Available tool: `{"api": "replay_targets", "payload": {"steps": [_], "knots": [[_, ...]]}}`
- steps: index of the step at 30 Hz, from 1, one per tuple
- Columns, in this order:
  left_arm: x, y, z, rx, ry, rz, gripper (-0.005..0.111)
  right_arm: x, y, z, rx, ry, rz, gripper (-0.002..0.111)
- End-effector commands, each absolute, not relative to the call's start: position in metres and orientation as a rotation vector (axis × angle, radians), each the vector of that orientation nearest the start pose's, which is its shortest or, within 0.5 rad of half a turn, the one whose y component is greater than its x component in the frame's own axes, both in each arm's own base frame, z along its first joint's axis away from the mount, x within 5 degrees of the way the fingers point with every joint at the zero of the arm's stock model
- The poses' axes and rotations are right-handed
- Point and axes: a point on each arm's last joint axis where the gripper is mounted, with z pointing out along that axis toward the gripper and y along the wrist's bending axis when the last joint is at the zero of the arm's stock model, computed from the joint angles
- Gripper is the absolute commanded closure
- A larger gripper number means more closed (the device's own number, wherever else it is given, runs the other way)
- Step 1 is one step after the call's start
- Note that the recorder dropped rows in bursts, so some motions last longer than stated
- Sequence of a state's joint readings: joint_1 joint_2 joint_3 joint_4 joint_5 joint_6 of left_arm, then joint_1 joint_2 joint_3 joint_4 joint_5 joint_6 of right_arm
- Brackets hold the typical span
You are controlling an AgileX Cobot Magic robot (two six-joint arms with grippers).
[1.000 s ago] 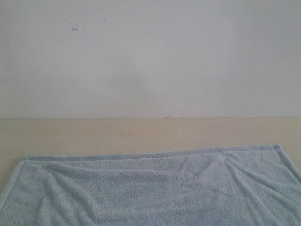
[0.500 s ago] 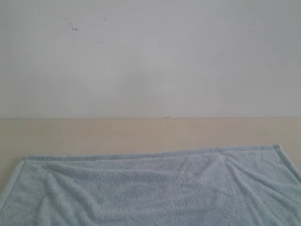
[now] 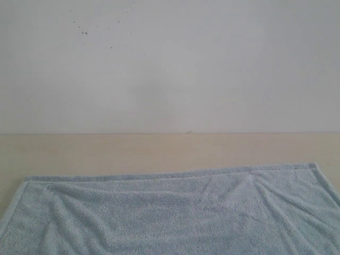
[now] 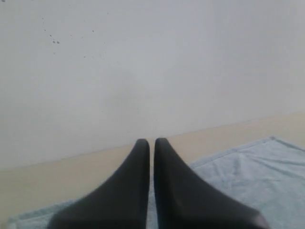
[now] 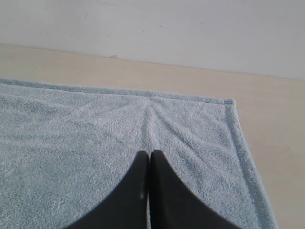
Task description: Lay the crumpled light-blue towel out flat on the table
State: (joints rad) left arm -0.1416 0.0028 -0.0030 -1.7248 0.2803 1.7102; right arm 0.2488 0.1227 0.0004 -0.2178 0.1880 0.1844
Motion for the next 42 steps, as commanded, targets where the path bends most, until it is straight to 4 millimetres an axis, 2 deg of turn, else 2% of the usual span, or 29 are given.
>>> {"api": "replay_targets", "payload": {"steps": [1, 4, 7, 11, 14, 18, 21, 24, 35, 42], "knots": [[0.046, -0.033, 0.226, 0.48, 1.339, -0.154, 0.103, 0.064, 0.013, 0.189, -0.222, 1.781, 0.126, 0.109], [0.042, -0.031, 0.244, 0.535, 1.294, -0.058, 0.103, 0.064, 0.013, 0.189, -0.222, 1.781, 0.126, 0.109], [0.042, -0.025, 0.248, 0.478, 1.394, -0.043, 0.103, 0.064, 0.013, 0.189, -0.222, 1.781, 0.126, 0.109], [0.046, -0.012, 0.23, 0.211, 1.659, -0.118, 0.103, 0.064, 0.013, 0.189, -0.222, 1.781, 0.126, 0.109], [0.046, -0.005, 0.218, 0.014, 1.79, -0.17, 0.103, 0.064, 0.013, 0.189, -0.222, 1.781, 0.126, 0.109], [0.049, -0.005, 0.198, -0.063, 1.862, -0.212, 0.103, 0.064, 0.013, 0.189, -0.222, 1.781, 0.126, 0.109], [0.05, -0.006, 0.184, -0.075, 1.889, -0.231, 0.103, 0.064, 0.013, 0.189, -0.222, 1.781, 0.126, 0.109], [0.051, -0.006, 0.179, -0.078, 1.896, -0.235, 0.103, 0.064, 0.013, 0.189, -0.222, 1.781, 0.126, 0.109], [0.052, -0.002, 0.18, -0.149, 1.882, -0.184, 0.103, 0.064, 0.013, 0.189, -0.222, 1.785, 0.125, 0.109], [0.052, 0.0, 0.18, -0.198, 1.876, -0.148, 0.103, 0.056, 0.006, 0.197, -0.131, 1.662, 0.072, 0.109]]}}
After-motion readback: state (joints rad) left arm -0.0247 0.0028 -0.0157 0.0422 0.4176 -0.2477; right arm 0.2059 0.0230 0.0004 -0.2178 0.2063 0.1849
